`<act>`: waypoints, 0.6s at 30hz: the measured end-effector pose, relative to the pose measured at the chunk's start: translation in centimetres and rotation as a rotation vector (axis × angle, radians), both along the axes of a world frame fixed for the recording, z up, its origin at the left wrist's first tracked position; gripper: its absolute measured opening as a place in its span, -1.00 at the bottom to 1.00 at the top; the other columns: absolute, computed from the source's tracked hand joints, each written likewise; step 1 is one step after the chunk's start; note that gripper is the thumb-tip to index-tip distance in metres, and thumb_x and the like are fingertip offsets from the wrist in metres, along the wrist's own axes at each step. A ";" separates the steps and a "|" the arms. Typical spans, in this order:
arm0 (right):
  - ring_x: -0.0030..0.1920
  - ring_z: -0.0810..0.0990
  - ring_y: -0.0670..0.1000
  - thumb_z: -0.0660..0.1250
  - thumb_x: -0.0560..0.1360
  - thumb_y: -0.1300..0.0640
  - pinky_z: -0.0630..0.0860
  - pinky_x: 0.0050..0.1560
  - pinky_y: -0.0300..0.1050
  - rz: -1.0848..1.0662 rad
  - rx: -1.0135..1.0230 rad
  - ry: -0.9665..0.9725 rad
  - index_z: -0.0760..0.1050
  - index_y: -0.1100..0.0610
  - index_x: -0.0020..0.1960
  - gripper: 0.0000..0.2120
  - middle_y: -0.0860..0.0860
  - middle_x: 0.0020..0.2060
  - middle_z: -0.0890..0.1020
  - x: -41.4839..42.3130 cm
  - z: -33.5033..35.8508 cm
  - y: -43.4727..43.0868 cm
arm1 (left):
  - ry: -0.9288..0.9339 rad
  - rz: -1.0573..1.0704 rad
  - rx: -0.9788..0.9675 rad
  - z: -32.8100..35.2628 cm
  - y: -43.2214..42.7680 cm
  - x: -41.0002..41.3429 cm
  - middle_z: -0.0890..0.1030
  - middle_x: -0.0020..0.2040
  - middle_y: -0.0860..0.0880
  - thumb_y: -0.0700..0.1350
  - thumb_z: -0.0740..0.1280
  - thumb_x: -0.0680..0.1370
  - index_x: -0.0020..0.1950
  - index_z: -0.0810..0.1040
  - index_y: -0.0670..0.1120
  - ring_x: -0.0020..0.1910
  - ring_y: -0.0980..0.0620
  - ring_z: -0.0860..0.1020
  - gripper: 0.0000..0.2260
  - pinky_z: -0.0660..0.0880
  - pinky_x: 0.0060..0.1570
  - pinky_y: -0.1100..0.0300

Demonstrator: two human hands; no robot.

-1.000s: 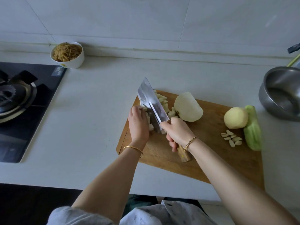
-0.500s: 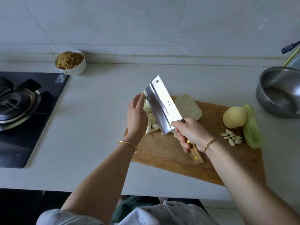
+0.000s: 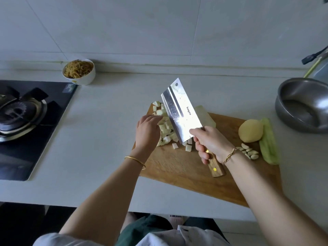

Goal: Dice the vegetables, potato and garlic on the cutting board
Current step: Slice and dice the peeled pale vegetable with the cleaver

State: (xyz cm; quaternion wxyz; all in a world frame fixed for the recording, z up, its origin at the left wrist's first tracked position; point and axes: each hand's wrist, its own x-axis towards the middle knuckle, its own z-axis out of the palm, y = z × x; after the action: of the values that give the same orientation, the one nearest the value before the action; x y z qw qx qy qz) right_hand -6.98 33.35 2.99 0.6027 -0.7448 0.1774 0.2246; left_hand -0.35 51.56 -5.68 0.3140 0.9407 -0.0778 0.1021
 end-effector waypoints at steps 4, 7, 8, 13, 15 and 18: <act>-0.64 0.26 -0.01 0.20 0.56 0.14 0.37 -0.59 -0.21 0.019 -0.046 -0.013 0.32 0.22 -0.25 -0.75 0.06 -0.54 0.34 0.2 0.5 -0.6 | 0.058 0.008 -0.039 0.7 0.1 0.0 0.59 0.20 -0.09 -0.41 0.12 0.47 0.25 0.57 -0.13 0.26 -0.09 0.45 -0.56 0.36 0.26 0.05; -0.66 0.27 0.01 0.21 0.54 0.12 0.37 -0.58 -0.19 0.029 -0.098 -0.046 0.31 0.21 -0.24 -0.77 0.05 -0.56 0.35 0.5 0.6 -0.8 | 0.099 0.038 -0.121 1.2 0.4 0.2 0.56 0.22 -0.08 -0.41 0.11 0.48 0.26 0.56 -0.16 0.20 -0.05 0.50 -0.57 0.44 0.16 0.13; -0.67 0.28 0.02 0.20 0.54 0.12 0.37 -0.58 -0.18 0.038 -0.132 -0.075 0.31 0.21 -0.24 -0.77 0.04 -0.56 0.36 0.5 0.6 -0.9 | 0.103 0.042 -0.137 1.4 0.6 0.4 0.55 0.22 -0.08 -0.40 0.11 0.49 0.26 0.55 -0.17 0.18 -0.03 0.52 -0.58 0.44 0.12 0.17; -0.58 0.45 0.05 0.21 0.55 -0.01 0.38 -0.54 -0.05 0.143 -0.627 -0.365 0.37 0.22 -0.19 -0.70 0.00 -0.53 0.46 0.3 0.4 -0.3 | 0.154 0.074 -0.218 2.1 1.6 3.5 0.46 0.27 -0.11 -0.32 0.12 0.58 0.31 0.49 -0.20 0.16 -0.01 0.51 -0.66 0.41 0.16 0.22; -0.50 0.42 0.02 0.21 0.54 -0.05 0.23 -0.53 -0.14 0.159 -0.826 -0.431 0.34 0.17 -0.16 -0.72 -0.04 -0.48 0.44 0.2 0.2 0.2 | 0.211 0.066 -0.189 1.8 1.6 5.6 0.42 0.34 -0.14 -0.35 0.11 0.57 0.35 0.45 -0.21 0.27 -0.05 0.45 -0.63 0.34 0.25 0.21; -0.47 0.38 0.01 0.21 0.54 -0.05 0.13 -0.52 -0.16 0.203 -0.996 -0.475 0.23 0.10 -0.10 -0.75 -0.11 -0.47 0.34 0.0 0.2 0.9 | 0.319 0.009 -0.125 1.0 1.0 8.7 0.40 0.38 -0.17 -0.37 0.10 0.54 0.37 0.43 -0.24 0.36 -0.12 0.36 -0.60 0.26 0.27 0.20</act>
State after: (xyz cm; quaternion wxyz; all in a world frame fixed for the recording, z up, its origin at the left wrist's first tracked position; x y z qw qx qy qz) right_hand -6.99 34.20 3.23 0.1768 -0.9830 0.0487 -0.0034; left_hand 8.34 52.56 -4.63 0.3799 0.9239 -0.0164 -0.0427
